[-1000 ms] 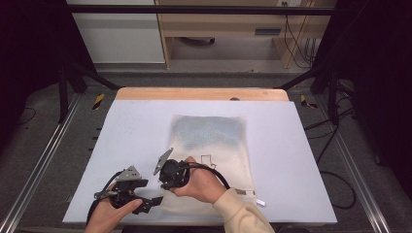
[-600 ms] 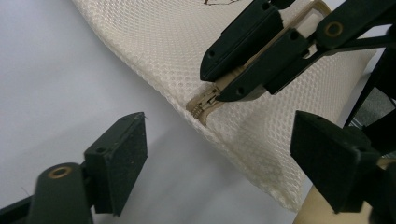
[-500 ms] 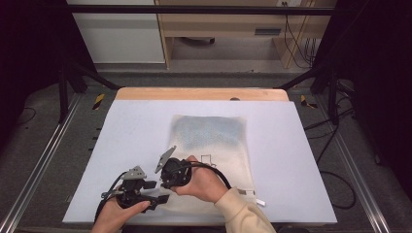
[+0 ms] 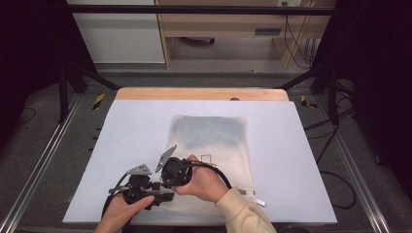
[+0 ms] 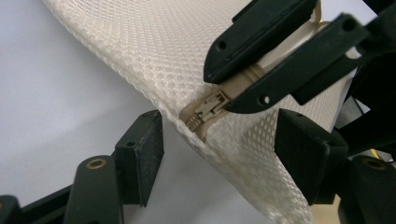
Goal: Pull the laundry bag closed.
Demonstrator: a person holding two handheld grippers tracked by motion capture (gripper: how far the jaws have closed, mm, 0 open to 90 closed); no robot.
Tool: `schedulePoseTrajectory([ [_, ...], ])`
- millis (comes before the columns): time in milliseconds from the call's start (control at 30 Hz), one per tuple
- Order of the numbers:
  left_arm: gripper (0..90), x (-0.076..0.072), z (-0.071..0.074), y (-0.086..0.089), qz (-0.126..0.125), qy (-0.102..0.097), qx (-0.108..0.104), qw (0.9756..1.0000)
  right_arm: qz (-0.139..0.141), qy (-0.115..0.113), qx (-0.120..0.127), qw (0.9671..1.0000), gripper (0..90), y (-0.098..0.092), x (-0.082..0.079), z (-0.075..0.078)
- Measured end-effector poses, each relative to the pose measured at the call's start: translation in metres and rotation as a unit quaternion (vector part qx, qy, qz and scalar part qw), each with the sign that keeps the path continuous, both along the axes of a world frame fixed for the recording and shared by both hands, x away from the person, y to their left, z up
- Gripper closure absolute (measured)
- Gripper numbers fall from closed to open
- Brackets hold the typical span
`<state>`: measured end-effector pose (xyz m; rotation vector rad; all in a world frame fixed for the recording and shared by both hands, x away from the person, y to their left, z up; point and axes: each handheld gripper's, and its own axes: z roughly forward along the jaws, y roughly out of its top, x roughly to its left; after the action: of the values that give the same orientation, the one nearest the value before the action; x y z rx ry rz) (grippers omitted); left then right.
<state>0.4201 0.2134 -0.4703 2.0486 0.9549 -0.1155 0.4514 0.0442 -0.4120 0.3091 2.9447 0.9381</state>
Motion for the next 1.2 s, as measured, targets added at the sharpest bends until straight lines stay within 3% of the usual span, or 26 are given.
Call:
schedulePoseTrajectory([
  [233, 35.3, 0.006, -0.006, 0.0, -0.009, 0.016, -0.026, 0.9995, -0.002, 0.002, 0.002, 1.0, 81.8, 0.0, 0.0, 0.0],
  [567, 39.4, 0.008, -0.012, -0.002, -0.019, 0.028, -0.044, 0.9985, -0.006, 0.004, 0.001, 1.0, 81.8, -0.001, 0.0, 0.001],
  [1200, 65.7, 0.011, -0.017, 0.0, -0.009, 0.036, -0.06, 0.9975, 0.0, -0.001, -0.002, 1.0, 81.8, 0.0, 0.0, -0.001],
])
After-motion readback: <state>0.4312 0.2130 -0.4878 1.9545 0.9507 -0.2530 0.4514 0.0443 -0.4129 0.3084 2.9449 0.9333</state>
